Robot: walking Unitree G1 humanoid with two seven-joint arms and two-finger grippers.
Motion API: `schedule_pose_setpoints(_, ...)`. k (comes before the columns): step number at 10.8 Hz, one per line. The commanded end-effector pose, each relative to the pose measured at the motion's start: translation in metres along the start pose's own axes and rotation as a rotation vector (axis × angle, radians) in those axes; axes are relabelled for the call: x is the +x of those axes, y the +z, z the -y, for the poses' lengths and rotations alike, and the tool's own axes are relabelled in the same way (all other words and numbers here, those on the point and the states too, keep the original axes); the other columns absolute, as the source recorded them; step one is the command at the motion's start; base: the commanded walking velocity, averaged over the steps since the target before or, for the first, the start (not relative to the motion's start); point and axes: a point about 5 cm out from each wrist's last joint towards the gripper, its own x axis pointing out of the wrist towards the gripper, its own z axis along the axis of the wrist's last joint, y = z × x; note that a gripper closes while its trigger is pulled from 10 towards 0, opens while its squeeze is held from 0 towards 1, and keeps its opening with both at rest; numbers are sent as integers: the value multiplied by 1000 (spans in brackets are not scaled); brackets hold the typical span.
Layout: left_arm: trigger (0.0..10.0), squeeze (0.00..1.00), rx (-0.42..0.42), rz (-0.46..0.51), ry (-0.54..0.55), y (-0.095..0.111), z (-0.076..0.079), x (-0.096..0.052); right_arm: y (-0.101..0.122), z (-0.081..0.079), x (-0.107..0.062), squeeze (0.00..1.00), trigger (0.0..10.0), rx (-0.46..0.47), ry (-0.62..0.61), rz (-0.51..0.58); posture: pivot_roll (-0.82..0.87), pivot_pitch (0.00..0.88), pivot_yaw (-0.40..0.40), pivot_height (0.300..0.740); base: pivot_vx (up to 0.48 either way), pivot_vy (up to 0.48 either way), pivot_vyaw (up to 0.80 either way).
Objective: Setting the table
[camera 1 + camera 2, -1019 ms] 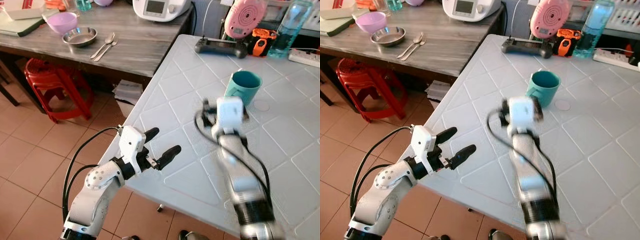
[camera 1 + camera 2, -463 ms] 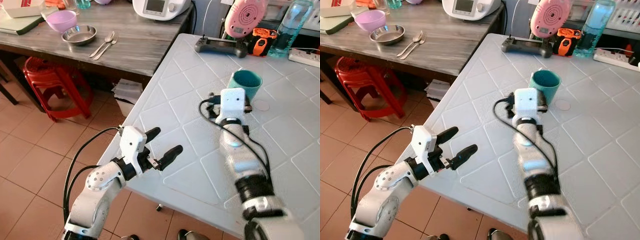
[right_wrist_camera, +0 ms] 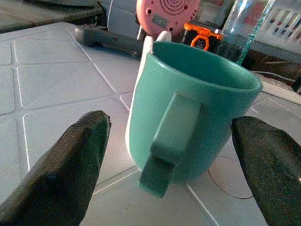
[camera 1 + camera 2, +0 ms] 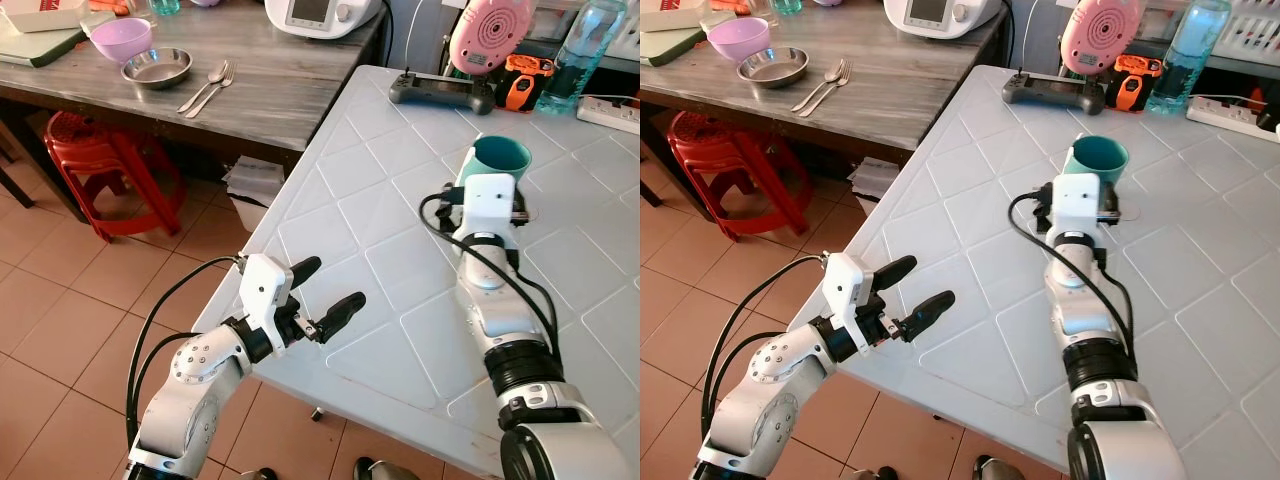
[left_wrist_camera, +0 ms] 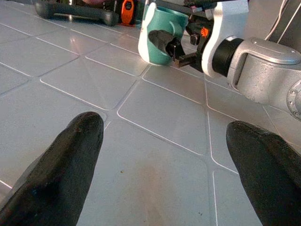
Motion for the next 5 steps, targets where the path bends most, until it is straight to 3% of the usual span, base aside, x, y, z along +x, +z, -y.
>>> schedule_pose_setpoints(1,10000,0,-2,3,0,2,2,-2,-1,4,-1,0,10000,10,-21,5,-17,184,16,740,0,0,0)
schedule_pose_setpoints(3,10000,0,-1,6,-3,2,2,-1,-5,9,-3,0,10000,-4,-40,3,-17,182,19,740,0,0,0)
schedule_pose_setpoints(4,10000,0,-1,8,-4,2,2,-1,-6,10,-2,0,9137,-5,-46,4,-17,182,19,740,0,0,0)
schedule_pose_setpoints(5,10000,0,-7,20,-24,4,4,0,-5,11,-1,0,3686,-9,-52,9,-17,182,19,740,0,0,0)
